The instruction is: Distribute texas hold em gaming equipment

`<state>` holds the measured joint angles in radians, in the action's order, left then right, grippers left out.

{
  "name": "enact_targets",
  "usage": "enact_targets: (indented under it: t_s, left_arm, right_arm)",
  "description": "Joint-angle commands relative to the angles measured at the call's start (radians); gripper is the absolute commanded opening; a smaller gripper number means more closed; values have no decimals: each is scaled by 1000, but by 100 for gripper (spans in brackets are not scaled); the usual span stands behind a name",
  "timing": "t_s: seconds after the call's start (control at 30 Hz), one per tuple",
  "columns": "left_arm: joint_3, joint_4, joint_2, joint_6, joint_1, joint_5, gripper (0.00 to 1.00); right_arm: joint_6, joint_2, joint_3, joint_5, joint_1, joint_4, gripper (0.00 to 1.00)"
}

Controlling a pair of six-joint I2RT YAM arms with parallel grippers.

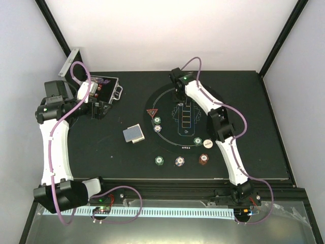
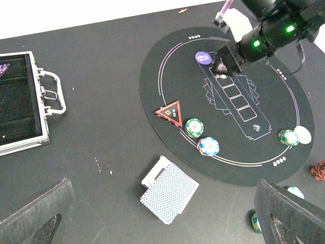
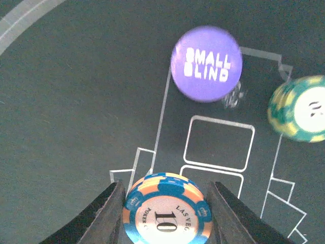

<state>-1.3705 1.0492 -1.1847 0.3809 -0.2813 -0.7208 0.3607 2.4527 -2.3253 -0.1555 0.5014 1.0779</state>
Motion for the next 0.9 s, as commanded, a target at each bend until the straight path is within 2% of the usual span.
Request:
enact_targets:
  t_s: [0.0, 0.13, 0.87]
  left_arm:
    - [-25, -16, -9, -5, -6, -4, 99]
    - [-22, -23, -12, -4, -6, 0, 99]
    - [-29, -44, -43, 3, -6, 37, 99]
  right_arm:
    - [0, 4, 60, 20, -14, -13, 22]
    - [-2, 38, 72, 19, -22, -36, 22]
    - [-3, 228, -130, 77, -100, -94, 26]
